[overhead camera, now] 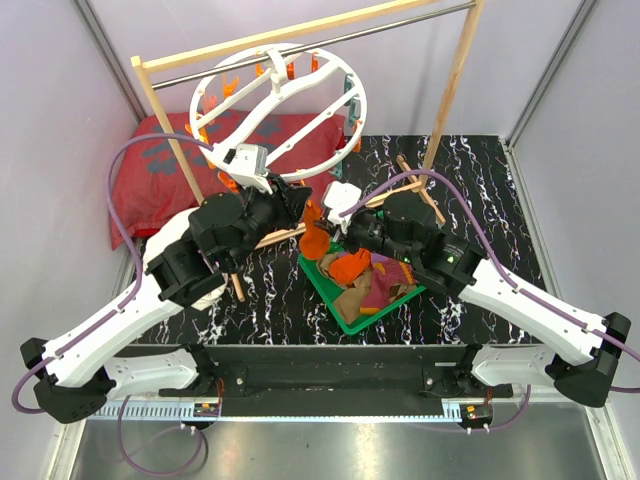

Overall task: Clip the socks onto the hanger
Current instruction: Clamp the sock onto the hanger.

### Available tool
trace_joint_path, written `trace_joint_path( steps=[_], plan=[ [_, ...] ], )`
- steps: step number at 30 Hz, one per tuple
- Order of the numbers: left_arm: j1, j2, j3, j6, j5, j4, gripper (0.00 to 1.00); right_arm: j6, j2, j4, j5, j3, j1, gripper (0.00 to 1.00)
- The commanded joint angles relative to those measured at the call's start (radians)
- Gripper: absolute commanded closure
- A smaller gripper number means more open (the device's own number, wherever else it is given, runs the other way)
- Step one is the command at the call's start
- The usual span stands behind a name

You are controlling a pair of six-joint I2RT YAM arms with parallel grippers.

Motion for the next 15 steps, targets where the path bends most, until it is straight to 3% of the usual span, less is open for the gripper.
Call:
trace_joint_path(
  steps=[1,15],
  plan=[
    [0.001,0.009,0.044,-0.011,0.007,-0.015,1.00,-0.019,-0.003,0.047,0.030,0.037,0.018,1.00],
    [0.001,-0.006,0.041,-0.034,-0.019,-0.012,1.00,-0.029,-0.005,0.034,0.061,0.019,0.035,1.00]
  ],
)
